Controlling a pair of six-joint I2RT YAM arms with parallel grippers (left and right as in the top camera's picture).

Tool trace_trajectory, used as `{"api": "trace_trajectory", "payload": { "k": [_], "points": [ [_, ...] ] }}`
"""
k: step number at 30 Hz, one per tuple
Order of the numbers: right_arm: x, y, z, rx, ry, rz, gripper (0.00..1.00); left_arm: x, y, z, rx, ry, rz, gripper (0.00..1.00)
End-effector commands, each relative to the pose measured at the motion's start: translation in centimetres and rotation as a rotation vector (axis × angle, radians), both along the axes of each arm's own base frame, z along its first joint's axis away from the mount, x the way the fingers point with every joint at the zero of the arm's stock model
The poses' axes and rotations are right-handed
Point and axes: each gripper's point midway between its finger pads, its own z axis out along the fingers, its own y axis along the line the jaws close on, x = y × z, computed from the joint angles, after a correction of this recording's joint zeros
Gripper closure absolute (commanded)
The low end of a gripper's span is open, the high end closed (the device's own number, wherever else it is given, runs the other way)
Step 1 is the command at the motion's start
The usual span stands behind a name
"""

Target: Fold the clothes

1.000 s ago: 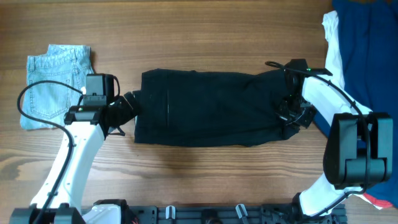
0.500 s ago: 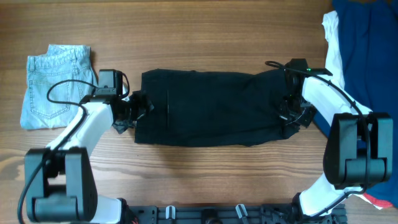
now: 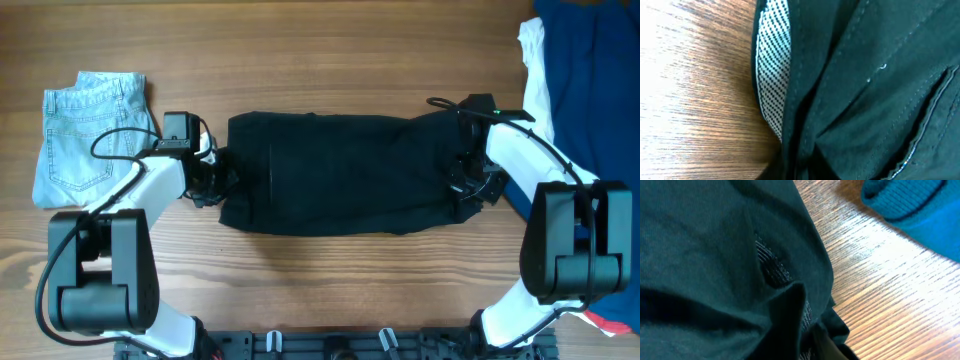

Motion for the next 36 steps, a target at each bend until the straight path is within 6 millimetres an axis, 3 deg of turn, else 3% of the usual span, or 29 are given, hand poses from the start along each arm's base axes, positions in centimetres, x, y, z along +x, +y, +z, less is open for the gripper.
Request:
{"api": "trace_trajectory", "payload": {
  "k": [1, 6, 11, 14, 16, 19, 22, 27, 36],
  "points": [
    [0.6, -0.2, 0.6, -0.010, -0.037, 0.024, 0.75, -0.5, 2.0, -0.3, 0.106, 0.002, -0.033, 0.95],
    [2.3, -0.9, 2.4, -0.023, -0.094, 0.033, 0.74, 0.9, 5.3, 3.5, 0.167, -0.072, 0.040, 0.96],
    [4.9, -1.2, 6.6, -0.018, -0.234, 0.018, 0.73, 1.5, 7.1, 8.2, 0.180, -0.176, 0.072, 0.96],
    [7.1, 1.6, 9.3, 0.136, -0.357, 0.139, 0.73, 1.3, 7.0, 10.0, 0.183, -0.222, 0.073, 0.96],
    [8.3, 5.5, 11.1, 0.344, -0.453, 0.279, 0.73, 1.0, 6.8, 10.9, 0.181, -0.240, 0.072, 0.96],
    [8.6, 10.3, 12.7, 0.562, -0.515, 0.392, 0.74, 0.7, 5.5, 12.6, 0.115, -0.284, 0.053, 0.96],
    [8.5, 12.7, 12.2, 0.588, -0.509, 0.448, 0.83, 0.9, 3.9, 14.7, 0.025, -0.352, 0.028, 0.96],
    [7.5, 17.0, 10.1, 0.622, -0.454, 0.547, 0.89, 1.6, 1.9, 19.9, -0.097, -0.481, -0.002, 0.96],
    [5.9, 23.7, 6.0, 0.691, -0.346, 0.605, 0.92, 2.4, 1.1, 22.5, -0.187, -0.532, 0.039, 0.96]
  ]
}}
